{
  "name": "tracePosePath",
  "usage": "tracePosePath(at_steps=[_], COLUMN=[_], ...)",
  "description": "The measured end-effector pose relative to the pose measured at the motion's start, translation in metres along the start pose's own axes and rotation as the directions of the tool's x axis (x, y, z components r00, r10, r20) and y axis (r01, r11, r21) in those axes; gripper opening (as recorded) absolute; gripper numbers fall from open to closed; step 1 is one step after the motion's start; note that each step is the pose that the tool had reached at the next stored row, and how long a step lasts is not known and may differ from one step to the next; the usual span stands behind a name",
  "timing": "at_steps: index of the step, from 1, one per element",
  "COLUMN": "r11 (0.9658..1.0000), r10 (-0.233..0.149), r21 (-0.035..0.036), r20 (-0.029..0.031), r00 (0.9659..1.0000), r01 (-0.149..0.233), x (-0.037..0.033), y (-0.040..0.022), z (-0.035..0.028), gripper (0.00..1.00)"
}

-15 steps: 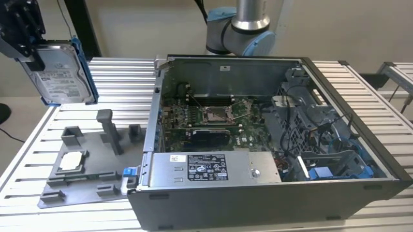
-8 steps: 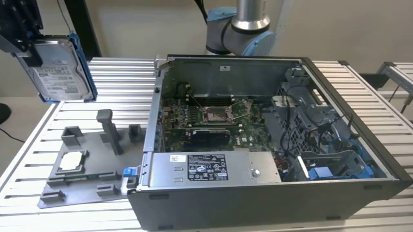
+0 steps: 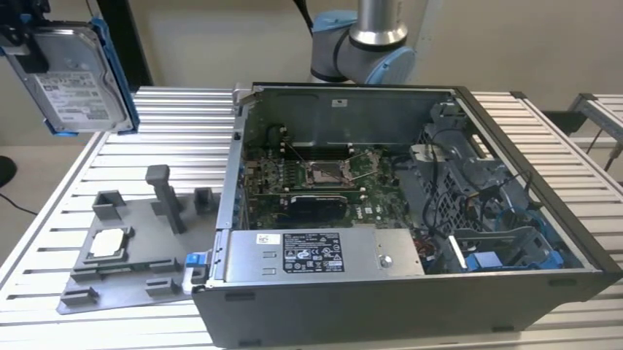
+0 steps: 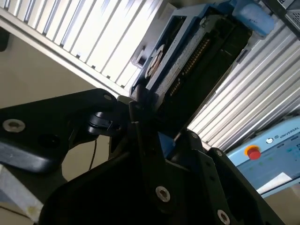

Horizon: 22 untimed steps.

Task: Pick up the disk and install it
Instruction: 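Pick up the disk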

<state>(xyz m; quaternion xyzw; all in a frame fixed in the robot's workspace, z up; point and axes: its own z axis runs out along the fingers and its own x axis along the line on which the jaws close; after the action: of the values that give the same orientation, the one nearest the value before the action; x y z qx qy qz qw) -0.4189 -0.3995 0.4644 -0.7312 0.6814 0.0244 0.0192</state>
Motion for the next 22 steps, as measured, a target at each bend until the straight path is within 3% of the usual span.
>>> tracePosePath(at_steps=[3,5,16,22], r11=[1.0000,1.0000,1.0000,1.0000], r10=[0.000,0.000,0.000,0.000], r21=[0.0000,0.0002,0.0003,0.0002], r20=[0.0000,0.0014,0.0015,0.0015], r00=[1.0000,1.0000,1.0000,1.0000], r01=[0.000,0.000,0.000,0.000], x=[-0.0009,-0.0011,-0.0009,-0.0003], y=[0.0001,0.0000,-0.0014,-0.0143], z=[-0.0129,-0.0171,-0.0172,-0.0174], gripper=[0.00,0.00,0.00,0.00])
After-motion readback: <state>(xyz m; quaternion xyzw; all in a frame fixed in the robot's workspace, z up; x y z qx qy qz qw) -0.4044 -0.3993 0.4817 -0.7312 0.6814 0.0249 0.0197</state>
